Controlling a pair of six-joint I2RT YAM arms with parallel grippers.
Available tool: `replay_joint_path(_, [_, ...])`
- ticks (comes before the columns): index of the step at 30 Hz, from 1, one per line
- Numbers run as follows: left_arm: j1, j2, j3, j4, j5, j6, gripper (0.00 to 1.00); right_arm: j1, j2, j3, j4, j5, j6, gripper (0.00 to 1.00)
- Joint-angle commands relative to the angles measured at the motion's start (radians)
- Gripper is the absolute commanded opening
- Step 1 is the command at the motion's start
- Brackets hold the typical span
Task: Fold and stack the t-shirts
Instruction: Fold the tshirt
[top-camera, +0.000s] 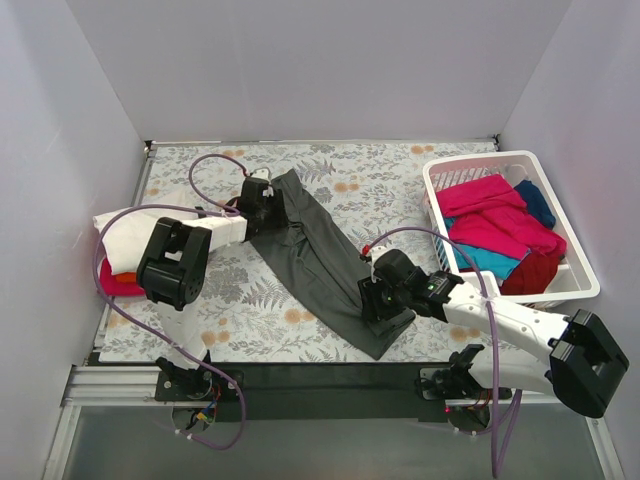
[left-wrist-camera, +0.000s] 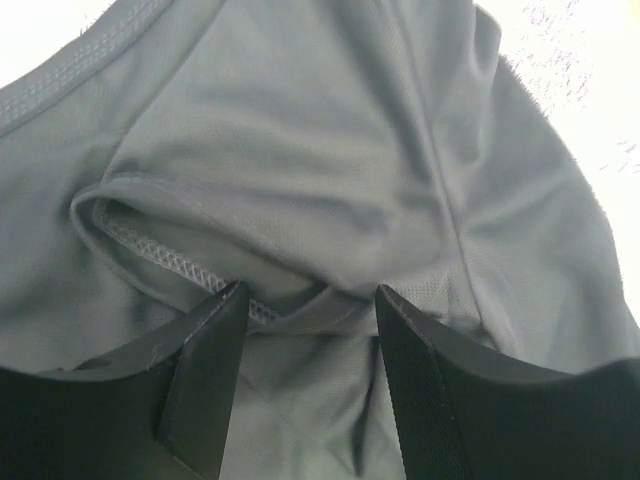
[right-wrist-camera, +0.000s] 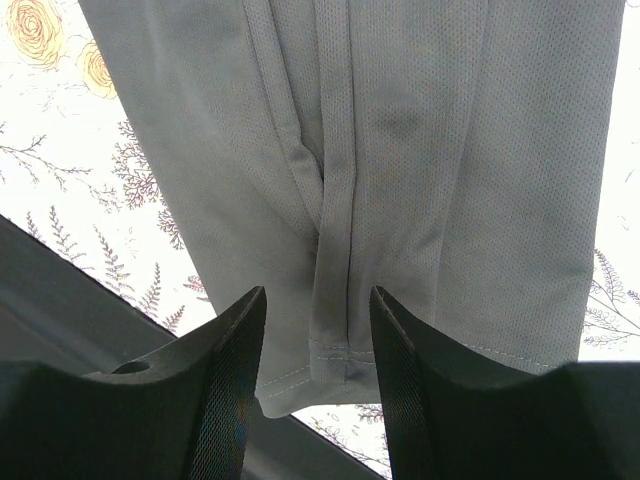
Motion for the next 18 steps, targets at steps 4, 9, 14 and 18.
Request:
replay_joint_path(4, [-0.007, 0.003, 0.023, 0.023, 0.031, 0.041, 0.50, 0.014, 0.014, -0.015, 0.035, 0.002, 0.022, 0.41])
replay_joint_path(9, [-0.008, -0.001, 0.018, 0.046, 0.063, 0.047, 0.47, 0.017, 0.046, -0.026, 0.045, 0.033, 0.026, 0.41])
replay_joint_path(14, [-0.013, 0.004, 0.014, 0.046, 0.104, 0.051, 0.22, 0.024, 0.075, -0.035, 0.060, 0.033, 0.031, 0.41])
replay_joint_path(18, [-0.013, -0.019, -0.026, 0.046, 0.110, 0.053, 0.12, 0.027, 0.084, -0.036, 0.068, 0.036, 0.033, 0.41])
